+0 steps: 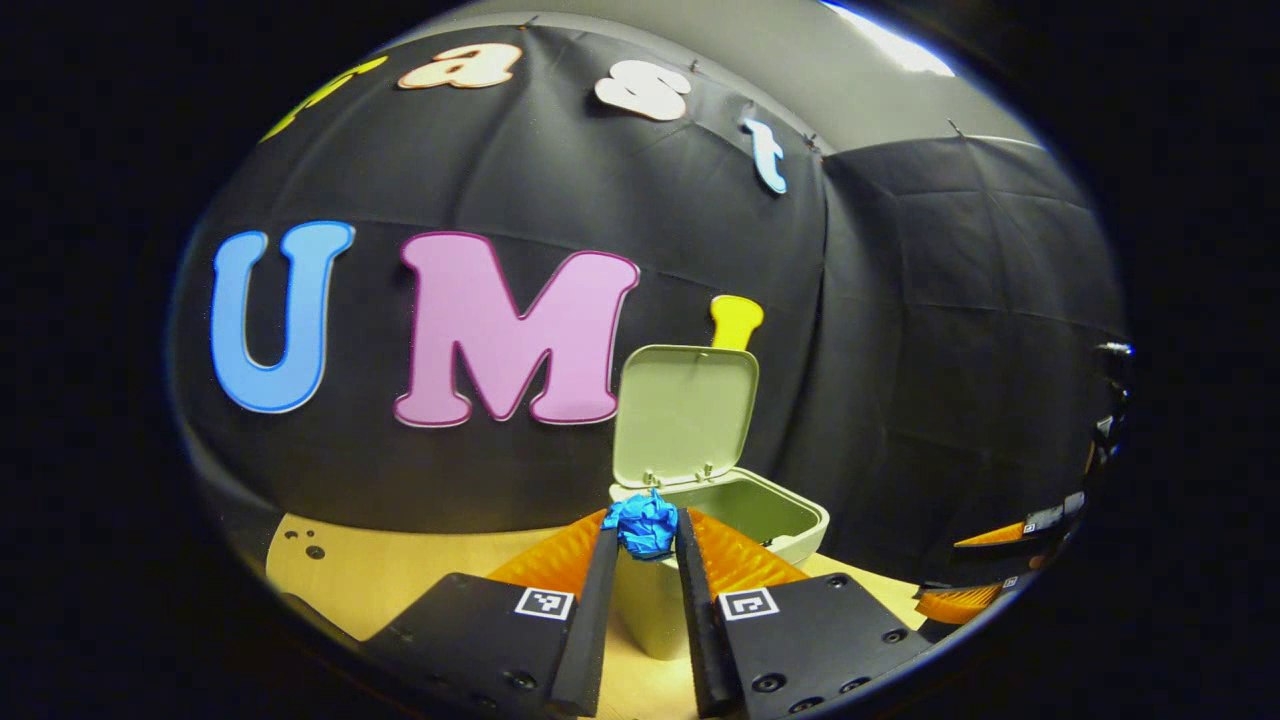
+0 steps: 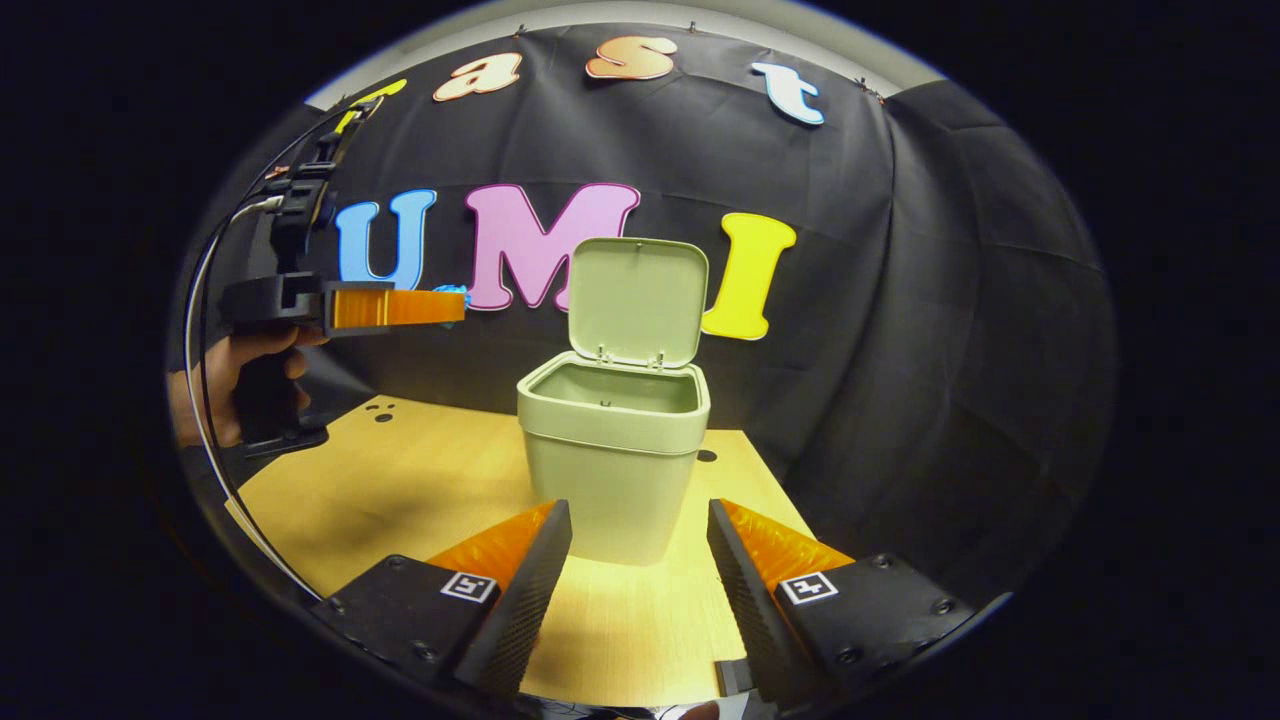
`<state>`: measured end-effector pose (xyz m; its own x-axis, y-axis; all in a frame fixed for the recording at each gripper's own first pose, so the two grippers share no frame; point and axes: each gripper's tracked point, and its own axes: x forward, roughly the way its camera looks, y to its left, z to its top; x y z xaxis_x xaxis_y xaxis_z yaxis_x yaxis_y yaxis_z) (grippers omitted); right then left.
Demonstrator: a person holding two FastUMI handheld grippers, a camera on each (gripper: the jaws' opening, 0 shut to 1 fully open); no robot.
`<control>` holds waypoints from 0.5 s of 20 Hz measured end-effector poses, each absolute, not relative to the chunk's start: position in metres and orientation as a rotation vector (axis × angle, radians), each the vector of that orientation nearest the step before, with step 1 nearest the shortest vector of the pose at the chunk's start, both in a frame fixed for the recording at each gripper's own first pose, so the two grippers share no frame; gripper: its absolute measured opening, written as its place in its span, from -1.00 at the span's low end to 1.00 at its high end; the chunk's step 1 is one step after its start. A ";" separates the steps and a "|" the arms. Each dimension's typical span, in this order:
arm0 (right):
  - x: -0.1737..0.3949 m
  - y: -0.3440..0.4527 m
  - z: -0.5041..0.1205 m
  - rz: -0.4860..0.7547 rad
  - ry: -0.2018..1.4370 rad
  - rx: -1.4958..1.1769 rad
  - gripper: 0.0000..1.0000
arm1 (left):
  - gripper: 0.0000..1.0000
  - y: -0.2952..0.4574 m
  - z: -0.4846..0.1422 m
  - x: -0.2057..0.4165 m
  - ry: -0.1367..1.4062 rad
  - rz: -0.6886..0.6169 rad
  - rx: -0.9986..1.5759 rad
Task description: Press the lid of the desktop garbage bin to open it, pick up the crumpled paper on the desktop and throw it into the bin, then pick up the pop can on the desktop and drop it into the bin, and finally close the garbage bin lid.
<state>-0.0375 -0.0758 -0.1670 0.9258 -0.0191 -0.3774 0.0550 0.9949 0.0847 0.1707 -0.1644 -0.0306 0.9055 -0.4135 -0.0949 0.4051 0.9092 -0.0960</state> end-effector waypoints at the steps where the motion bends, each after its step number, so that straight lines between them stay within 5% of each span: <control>1: -0.038 -0.081 -0.167 -0.047 0.385 0.085 0.74 | -0.30 -0.172 -0.031 0.175 0.116 -0.434 -0.067; 10: -0.043 -0.115 -0.178 -0.100 0.406 0.087 0.83 | -0.22 -0.231 -0.058 0.223 0.162 -0.501 -0.006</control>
